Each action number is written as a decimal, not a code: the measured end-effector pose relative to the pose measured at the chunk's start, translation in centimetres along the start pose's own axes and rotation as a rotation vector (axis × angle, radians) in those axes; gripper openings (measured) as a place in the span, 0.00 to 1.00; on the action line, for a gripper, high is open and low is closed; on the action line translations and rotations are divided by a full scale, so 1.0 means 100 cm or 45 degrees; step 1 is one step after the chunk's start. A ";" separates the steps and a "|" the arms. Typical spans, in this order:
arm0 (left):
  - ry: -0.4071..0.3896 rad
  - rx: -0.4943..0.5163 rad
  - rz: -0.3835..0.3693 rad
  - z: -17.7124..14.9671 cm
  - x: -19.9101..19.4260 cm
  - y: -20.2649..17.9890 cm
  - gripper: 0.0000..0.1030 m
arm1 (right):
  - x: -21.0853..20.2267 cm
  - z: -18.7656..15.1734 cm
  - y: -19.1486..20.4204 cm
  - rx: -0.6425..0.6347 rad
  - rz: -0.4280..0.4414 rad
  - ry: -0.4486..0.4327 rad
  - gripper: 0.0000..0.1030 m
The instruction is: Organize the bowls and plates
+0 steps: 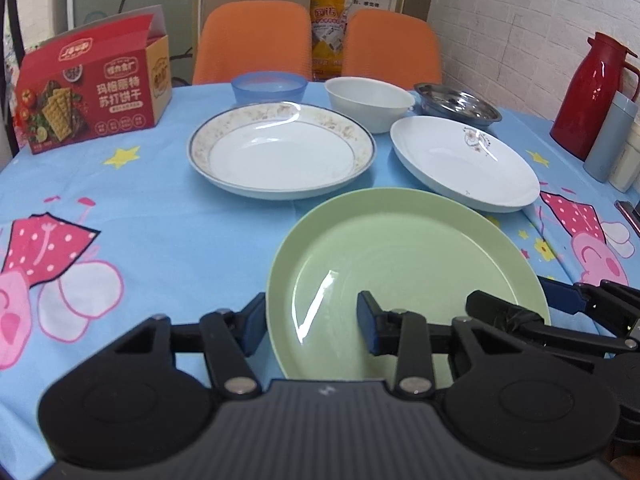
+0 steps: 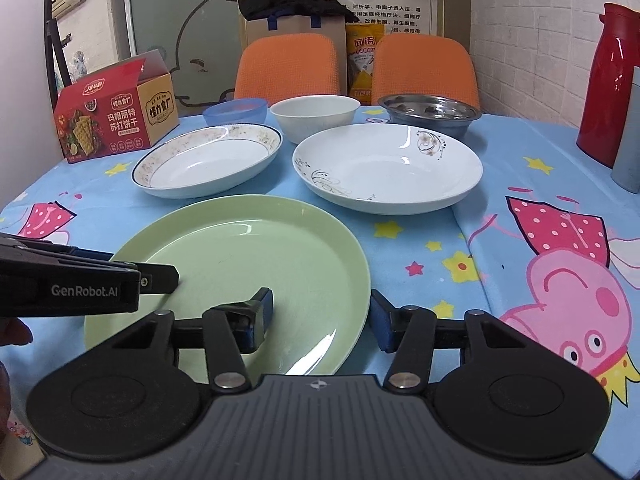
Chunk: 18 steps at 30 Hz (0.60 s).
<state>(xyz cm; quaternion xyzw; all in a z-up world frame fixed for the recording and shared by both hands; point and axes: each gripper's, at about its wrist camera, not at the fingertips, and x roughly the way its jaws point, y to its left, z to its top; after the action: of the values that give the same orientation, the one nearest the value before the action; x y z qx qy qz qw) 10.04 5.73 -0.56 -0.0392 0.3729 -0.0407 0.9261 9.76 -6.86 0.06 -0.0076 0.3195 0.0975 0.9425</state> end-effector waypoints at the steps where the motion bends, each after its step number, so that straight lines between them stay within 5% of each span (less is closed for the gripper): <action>1: -0.009 -0.010 0.017 0.000 -0.005 0.006 0.35 | -0.002 0.002 0.006 -0.015 0.014 -0.010 0.85; 9: -0.031 -0.098 0.193 -0.007 -0.032 0.067 0.35 | 0.007 0.013 0.067 -0.114 0.189 -0.023 0.85; 18: 0.008 -0.138 0.159 -0.010 -0.010 0.080 0.35 | 0.025 0.012 0.085 -0.151 0.182 0.034 0.85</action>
<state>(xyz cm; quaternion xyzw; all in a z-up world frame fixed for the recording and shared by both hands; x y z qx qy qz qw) 8.95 13.71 -1.39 -0.0658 0.3791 0.0370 0.9223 10.82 2.02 -0.10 -0.0418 0.3253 0.1833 0.9267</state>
